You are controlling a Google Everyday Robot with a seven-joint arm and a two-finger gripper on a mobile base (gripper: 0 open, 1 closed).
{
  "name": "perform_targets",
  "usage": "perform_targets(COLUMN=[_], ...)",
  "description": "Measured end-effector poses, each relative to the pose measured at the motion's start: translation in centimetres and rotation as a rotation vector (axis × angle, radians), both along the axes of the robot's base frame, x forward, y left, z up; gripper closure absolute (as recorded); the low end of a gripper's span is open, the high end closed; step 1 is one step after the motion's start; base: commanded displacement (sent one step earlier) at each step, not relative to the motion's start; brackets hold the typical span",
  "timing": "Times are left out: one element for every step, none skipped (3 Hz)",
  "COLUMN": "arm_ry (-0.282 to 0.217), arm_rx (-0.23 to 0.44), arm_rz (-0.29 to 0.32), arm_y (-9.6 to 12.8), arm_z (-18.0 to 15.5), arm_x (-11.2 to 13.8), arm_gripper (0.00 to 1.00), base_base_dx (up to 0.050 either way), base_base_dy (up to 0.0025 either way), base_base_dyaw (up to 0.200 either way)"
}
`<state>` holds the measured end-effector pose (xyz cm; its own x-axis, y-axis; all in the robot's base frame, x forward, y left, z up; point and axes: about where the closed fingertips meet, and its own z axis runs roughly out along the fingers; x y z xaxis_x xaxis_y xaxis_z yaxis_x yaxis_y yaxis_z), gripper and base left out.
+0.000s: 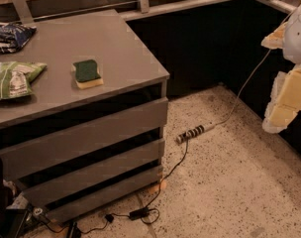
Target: Pick blue chip bag
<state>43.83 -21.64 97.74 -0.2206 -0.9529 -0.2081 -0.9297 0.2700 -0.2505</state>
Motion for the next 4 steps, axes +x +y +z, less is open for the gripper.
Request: perform_targets(arm_ry=[0.000,0.000,0.000,0.000], arm_rx=[0.000,0.000,0.000,0.000], arm_rz=[0.000,0.000,0.000,0.000], arm_y=[0.00,0.00,0.00,0.00], arm_z=[0.00,0.00,0.00,0.00], arm_x=[0.00,0.00,0.00,0.00], arm_gripper=[0.00,0.00,0.00,0.00], base_base_dx=[0.000,0.044,0.050,0.049], base_base_dy=[0.00003,0.00203,0.00000,-0.00002], base_base_dyaw=[0.198,0.089,0.000,0.000])
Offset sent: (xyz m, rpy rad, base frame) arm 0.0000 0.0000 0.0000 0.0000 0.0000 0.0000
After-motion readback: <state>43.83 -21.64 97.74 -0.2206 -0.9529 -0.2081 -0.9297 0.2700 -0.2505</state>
